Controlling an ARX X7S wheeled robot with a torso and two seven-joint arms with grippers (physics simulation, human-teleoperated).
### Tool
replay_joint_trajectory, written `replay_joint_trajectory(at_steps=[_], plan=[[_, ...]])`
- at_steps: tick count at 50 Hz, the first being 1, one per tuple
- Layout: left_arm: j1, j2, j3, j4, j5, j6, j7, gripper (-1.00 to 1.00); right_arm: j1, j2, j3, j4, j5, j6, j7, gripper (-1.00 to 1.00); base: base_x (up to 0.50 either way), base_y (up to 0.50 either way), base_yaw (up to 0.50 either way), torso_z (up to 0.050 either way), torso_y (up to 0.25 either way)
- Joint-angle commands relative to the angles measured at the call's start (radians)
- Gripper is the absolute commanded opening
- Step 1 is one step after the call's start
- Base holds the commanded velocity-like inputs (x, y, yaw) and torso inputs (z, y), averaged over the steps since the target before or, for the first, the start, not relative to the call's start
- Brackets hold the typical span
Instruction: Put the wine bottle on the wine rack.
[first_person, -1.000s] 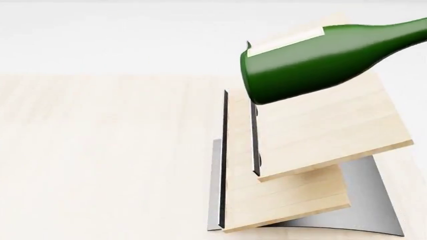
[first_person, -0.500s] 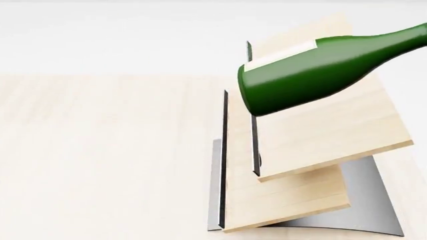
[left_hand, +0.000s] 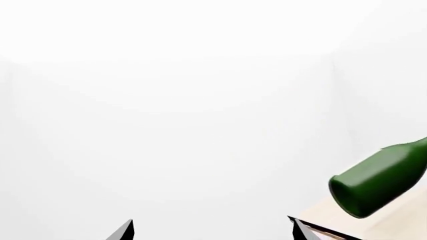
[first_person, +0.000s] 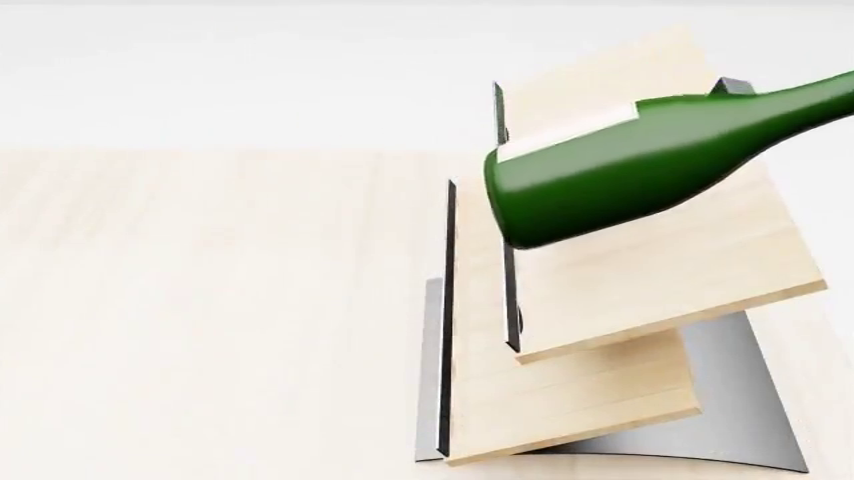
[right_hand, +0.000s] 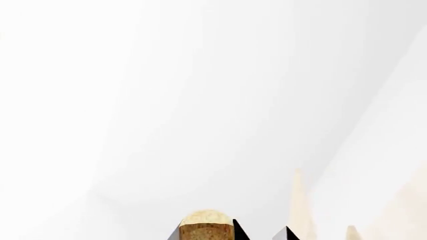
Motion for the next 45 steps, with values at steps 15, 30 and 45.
replay_joint_trajectory(at_steps=[15,30,45], plan=[[-0.002,-0.005,0.005,-0.003,0.000,0.002,-0.006,1.00,-0.002,-0.012,0.013,0.023,-0.029,0.004,-0.034,-1.00,0.00,0.00,0.00,0.000,0.001],[-0.003,-0.006,0.009,0.000,0.001,-0.002,-0.009,1.00,-0.005,-0.019,0.008,0.038,-0.033,0.007,-0.046,-1.00,0.00,0.00,0.00,0.001,0.001],[-0.007,-0.007,0.014,-0.008,0.003,0.002,-0.012,1.00,-0.006,-0.029,0.001,0.061,-0.037,0.011,-0.061,-1.00,0.00,0.00,0.00,0.000,0.001]])
